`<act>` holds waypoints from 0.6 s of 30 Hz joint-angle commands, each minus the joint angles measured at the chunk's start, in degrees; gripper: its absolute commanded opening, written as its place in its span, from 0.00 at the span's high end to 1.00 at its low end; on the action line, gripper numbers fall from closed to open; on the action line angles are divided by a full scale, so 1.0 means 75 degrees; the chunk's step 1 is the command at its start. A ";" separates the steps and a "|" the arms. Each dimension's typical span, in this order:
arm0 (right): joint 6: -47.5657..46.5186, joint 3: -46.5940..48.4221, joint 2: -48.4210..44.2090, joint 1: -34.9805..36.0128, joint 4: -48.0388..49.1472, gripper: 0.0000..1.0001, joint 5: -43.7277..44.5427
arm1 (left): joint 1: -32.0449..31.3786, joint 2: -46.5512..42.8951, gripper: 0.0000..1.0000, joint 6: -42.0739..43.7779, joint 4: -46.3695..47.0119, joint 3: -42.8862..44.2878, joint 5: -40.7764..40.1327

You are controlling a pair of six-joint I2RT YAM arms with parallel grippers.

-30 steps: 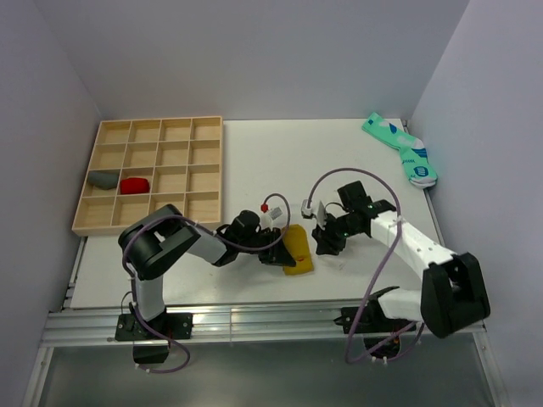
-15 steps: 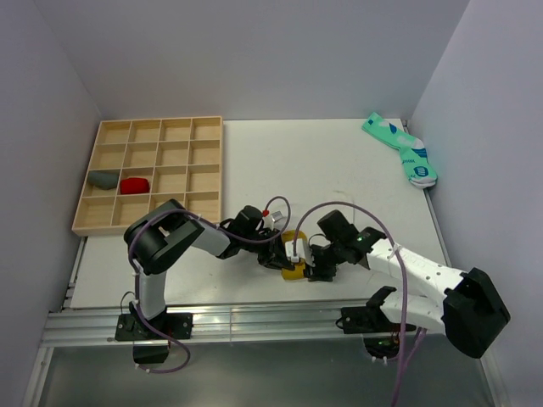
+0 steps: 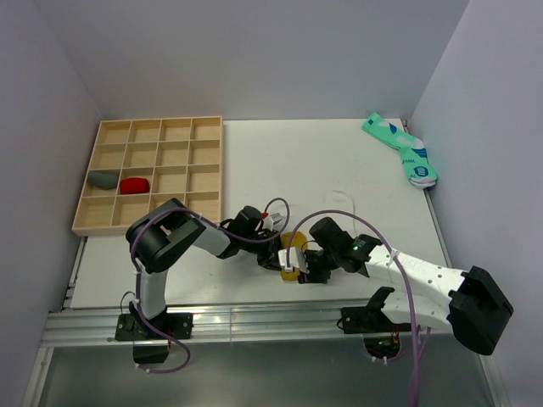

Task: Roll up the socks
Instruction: Roll the sock at the center of the board.

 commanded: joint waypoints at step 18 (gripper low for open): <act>0.0884 -0.0069 0.1069 0.0432 0.0891 0.85 0.0639 | -0.0005 0.0046 0.89 -0.0510 0.0314 -0.0524 -0.0482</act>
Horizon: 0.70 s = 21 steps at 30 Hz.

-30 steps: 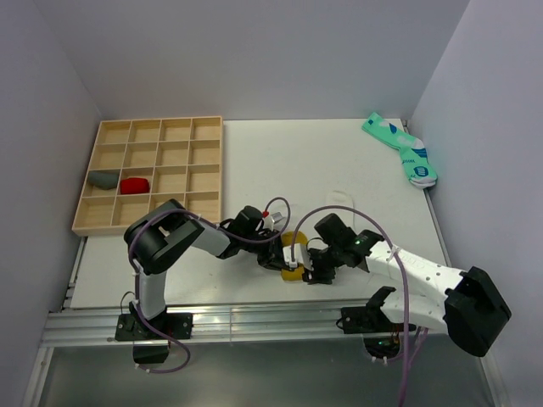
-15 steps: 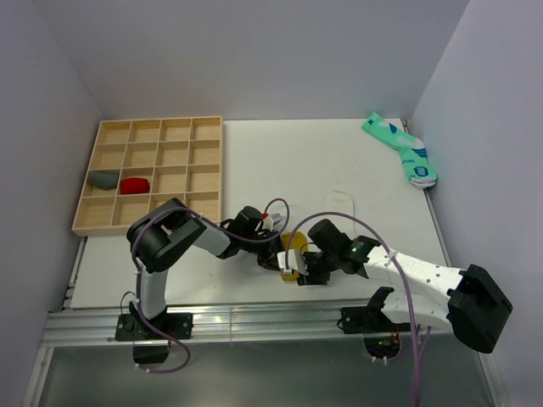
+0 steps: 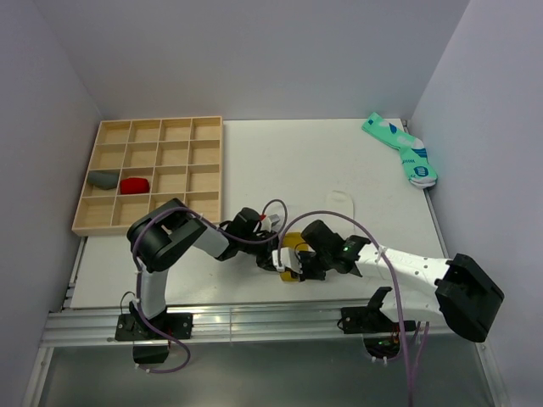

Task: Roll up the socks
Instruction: Roll the sock at the center of the board.

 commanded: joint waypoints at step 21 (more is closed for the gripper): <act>-0.1476 0.2772 0.3437 -0.2601 -0.3537 0.89 -0.2619 | -0.0069 -0.1851 0.52 0.1490 0.0866 -0.1533 -0.2966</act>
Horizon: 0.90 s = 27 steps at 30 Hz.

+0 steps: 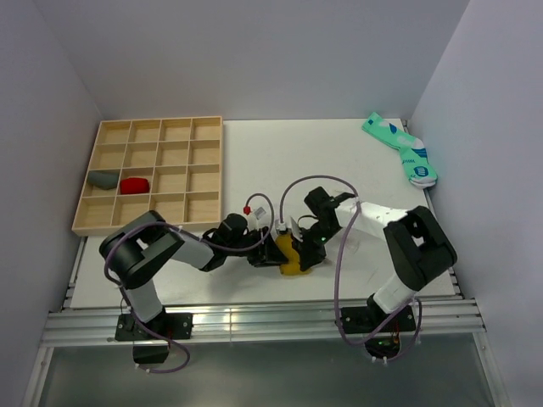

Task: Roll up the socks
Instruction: Roll the sock at the center of the board.

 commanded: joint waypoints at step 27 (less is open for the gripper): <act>-0.0160 0.3336 0.3758 -0.0481 -0.3015 0.88 -0.0293 | -0.1312 -0.1351 0.43 0.4413 0.1532 -0.0902 -0.3262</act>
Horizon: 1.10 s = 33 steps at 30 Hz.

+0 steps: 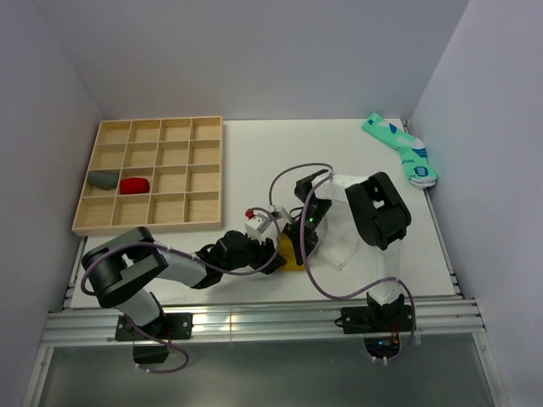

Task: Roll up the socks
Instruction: Roll the sock at the center of the board.

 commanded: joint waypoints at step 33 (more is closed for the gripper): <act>0.0141 0.0485 0.0552 -0.0407 0.0163 0.88 -0.0021 | -0.0027 0.1539 0.54 0.0385 0.1387 0.0619 0.1538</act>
